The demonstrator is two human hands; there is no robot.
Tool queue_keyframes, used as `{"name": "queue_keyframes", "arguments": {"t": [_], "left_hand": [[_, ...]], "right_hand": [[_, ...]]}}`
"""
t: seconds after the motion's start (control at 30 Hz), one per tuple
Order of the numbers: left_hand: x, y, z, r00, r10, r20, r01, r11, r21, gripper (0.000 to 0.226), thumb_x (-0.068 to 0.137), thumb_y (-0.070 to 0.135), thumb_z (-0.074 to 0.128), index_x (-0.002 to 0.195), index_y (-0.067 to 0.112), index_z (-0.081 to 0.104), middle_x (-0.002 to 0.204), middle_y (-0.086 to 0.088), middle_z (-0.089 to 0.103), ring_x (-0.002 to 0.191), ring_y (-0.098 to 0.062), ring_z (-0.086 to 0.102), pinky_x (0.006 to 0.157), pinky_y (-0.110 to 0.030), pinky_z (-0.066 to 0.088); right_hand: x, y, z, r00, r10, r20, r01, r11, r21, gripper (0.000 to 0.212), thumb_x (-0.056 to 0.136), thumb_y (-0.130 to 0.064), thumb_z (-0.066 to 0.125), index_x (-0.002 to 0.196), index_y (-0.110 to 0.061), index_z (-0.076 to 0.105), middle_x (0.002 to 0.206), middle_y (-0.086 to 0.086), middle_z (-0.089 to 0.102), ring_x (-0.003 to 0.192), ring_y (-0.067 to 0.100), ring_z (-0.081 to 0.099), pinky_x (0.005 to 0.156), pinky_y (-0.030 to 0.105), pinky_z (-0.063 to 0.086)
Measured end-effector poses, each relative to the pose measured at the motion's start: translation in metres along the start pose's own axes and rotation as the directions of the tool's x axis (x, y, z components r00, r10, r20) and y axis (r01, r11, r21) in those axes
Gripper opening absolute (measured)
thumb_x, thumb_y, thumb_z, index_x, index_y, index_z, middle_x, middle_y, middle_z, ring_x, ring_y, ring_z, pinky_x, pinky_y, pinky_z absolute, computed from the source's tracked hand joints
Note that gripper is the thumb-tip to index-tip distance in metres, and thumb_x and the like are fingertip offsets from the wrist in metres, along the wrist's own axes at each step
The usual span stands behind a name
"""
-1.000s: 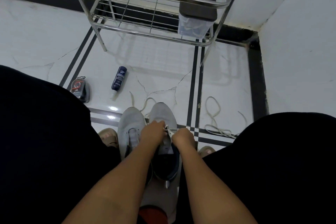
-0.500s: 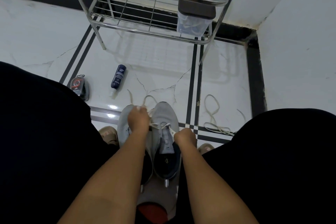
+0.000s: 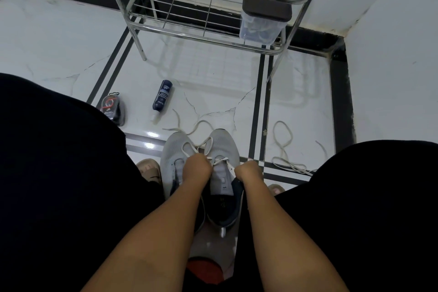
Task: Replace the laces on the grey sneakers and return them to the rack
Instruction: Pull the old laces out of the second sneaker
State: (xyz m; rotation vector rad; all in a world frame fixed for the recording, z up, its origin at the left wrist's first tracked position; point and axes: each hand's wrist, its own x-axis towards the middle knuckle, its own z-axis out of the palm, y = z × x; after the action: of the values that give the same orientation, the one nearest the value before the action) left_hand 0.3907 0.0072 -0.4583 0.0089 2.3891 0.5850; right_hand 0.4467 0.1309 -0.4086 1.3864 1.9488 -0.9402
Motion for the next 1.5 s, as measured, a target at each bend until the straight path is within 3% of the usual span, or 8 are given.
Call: {"name": "queue_keyframes", "arguments": {"t": [0.37,0.53,0.73,1.1,1.2,1.27,1.33,1.5], "left_hand": [[0.006,-0.006,-0.002,0.999,-0.045,0.022,0.048,0.99,-0.132,0.024,0.089,0.015,0.056,0.103,0.004,0.071,0.106,-0.015,0.069,0.104,-0.031,0.062,0.085,-0.031,0.048],[0.004,-0.008,0.0,0.99,-0.136,0.025,0.139,0.97,-0.2,0.022,0.091,0.011,0.052,0.102,0.003,0.069,0.106,-0.015,0.068,0.1,-0.031,0.061,0.073,-0.028,0.042],[0.001,-0.003,0.002,0.996,-0.074,0.04,0.079,0.984,-0.16,0.023,0.093,0.018,0.052,0.097,0.004,0.069,0.099,-0.016,0.068,0.098,-0.032,0.062,0.08,-0.033,0.047],[-0.004,-0.001,-0.003,0.997,-0.017,0.074,0.029,0.986,-0.167,0.026,0.092,0.021,0.055,0.091,-0.001,0.067,0.095,-0.02,0.069,0.095,-0.033,0.063,0.079,-0.034,0.048],[-0.005,-0.002,-0.004,0.997,-0.036,0.065,0.045,0.989,-0.144,0.025,0.094,0.021,0.053,0.099,0.001,0.068,0.101,-0.017,0.069,0.1,-0.031,0.062,0.079,-0.031,0.046],[-0.005,-0.003,-0.006,0.996,-0.068,0.059,0.076,0.988,-0.137,0.025,0.094,0.02,0.052,0.106,0.004,0.067,0.107,-0.016,0.067,0.103,-0.031,0.06,0.08,-0.03,0.045],[-0.005,-0.003,-0.007,0.995,-0.078,0.066,0.086,0.988,-0.131,0.026,0.095,0.021,0.051,0.109,0.004,0.066,0.109,-0.016,0.066,0.105,-0.031,0.06,0.081,-0.03,0.045],[-0.006,-0.001,-0.007,0.994,-0.084,0.066,0.092,0.988,-0.121,0.027,0.096,0.023,0.051,0.11,0.006,0.065,0.11,-0.015,0.066,0.105,-0.03,0.059,0.082,-0.03,0.046]], "right_hand": [[0.009,-0.009,0.037,0.823,-0.56,0.096,0.542,0.724,-0.426,0.011,0.087,-0.021,0.054,0.094,-0.023,0.062,0.117,0.009,0.042,0.107,0.029,0.046,0.085,0.036,0.046],[0.02,-0.012,-0.007,0.99,0.022,-0.136,0.065,0.796,0.602,0.029,0.089,-0.037,0.053,0.074,-0.012,0.052,0.077,0.007,0.06,0.077,0.024,0.058,0.08,0.037,0.053],[0.024,-0.024,0.016,0.859,-0.498,-0.118,0.443,0.838,-0.318,0.023,0.091,-0.031,0.053,0.108,-0.024,0.067,0.131,0.007,0.047,0.114,0.027,0.048,0.092,0.039,0.046],[0.021,-0.011,0.042,0.677,-0.735,0.022,0.571,0.506,-0.646,0.033,0.09,-0.015,0.053,0.122,-0.02,0.06,0.138,0.007,0.043,0.129,0.028,0.036,0.103,0.041,0.03],[0.021,-0.008,0.041,0.756,-0.634,-0.159,0.526,0.735,-0.428,0.025,0.091,-0.015,0.053,0.112,-0.017,0.066,0.123,0.006,0.055,0.11,0.025,0.052,0.092,0.037,0.041],[0.026,-0.02,0.016,0.903,-0.216,-0.373,0.295,0.94,0.171,0.025,0.095,-0.016,0.046,0.11,-0.009,0.064,0.118,0.012,0.061,0.095,0.025,0.057,0.081,0.035,0.048],[0.036,-0.026,-0.015,0.926,0.088,-0.367,0.146,0.813,0.564,0.027,0.097,-0.013,0.043,0.116,-0.001,0.059,0.118,0.017,0.062,0.098,0.029,0.061,0.081,0.037,0.05],[0.018,-0.032,-0.007,0.781,-0.261,-0.568,0.367,0.927,0.079,0.034,0.086,-0.001,0.053,0.116,-0.018,0.052,0.126,0.006,0.05,0.107,0.028,0.055,0.085,0.04,0.049]]}}
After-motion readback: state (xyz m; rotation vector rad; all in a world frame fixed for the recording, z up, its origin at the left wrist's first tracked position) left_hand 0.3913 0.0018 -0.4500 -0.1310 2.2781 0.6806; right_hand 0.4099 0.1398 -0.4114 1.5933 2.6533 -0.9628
